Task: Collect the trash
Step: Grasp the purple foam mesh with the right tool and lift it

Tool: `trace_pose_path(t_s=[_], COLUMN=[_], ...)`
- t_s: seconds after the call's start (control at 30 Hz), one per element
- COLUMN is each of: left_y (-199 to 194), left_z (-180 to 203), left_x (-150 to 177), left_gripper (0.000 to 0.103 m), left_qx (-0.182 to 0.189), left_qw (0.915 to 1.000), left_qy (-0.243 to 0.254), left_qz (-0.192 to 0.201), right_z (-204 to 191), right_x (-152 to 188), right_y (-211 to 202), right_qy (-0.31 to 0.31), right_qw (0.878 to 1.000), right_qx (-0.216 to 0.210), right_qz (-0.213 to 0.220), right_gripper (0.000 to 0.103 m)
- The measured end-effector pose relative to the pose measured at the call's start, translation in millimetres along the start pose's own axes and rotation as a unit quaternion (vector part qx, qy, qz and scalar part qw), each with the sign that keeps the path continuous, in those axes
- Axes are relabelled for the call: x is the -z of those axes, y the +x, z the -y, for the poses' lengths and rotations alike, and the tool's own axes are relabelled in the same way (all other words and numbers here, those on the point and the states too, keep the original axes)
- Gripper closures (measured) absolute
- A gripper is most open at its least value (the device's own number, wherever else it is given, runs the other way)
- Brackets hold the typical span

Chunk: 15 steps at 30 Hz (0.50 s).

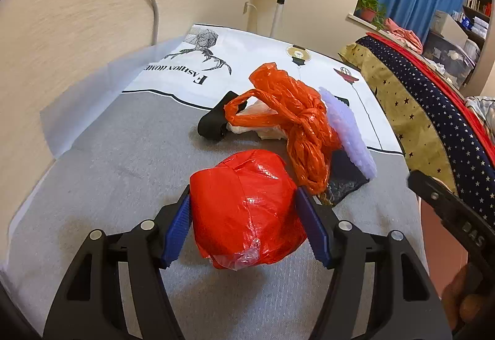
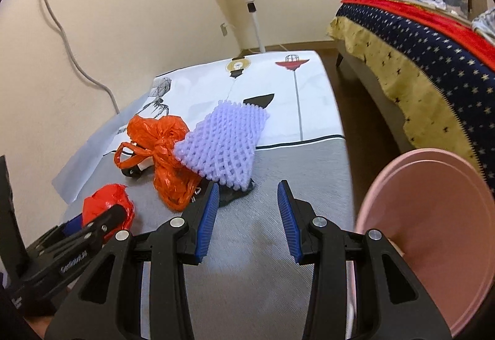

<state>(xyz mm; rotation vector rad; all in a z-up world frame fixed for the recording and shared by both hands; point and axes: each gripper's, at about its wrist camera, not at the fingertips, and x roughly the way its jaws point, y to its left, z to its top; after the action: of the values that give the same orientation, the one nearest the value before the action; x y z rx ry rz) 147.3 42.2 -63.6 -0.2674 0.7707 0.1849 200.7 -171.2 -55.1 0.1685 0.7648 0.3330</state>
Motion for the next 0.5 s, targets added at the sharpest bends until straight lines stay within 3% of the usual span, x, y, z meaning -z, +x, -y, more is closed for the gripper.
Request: trace_pose_path(t_s=[0.5], left_y=[14], left_z=[5], left_x=[-5], left_gripper=[0.039], left_qx=[0.006], left_qw=[0.9999], left_qy=[0.003], left_qz=[-0.012], right_z=[3], right_x=[-11], right_y=[72], right_qy=[0.046], right_qw=[0.998], right_qx=[-0.01], right_qz=[-0.049], right_gripper=[0.064])
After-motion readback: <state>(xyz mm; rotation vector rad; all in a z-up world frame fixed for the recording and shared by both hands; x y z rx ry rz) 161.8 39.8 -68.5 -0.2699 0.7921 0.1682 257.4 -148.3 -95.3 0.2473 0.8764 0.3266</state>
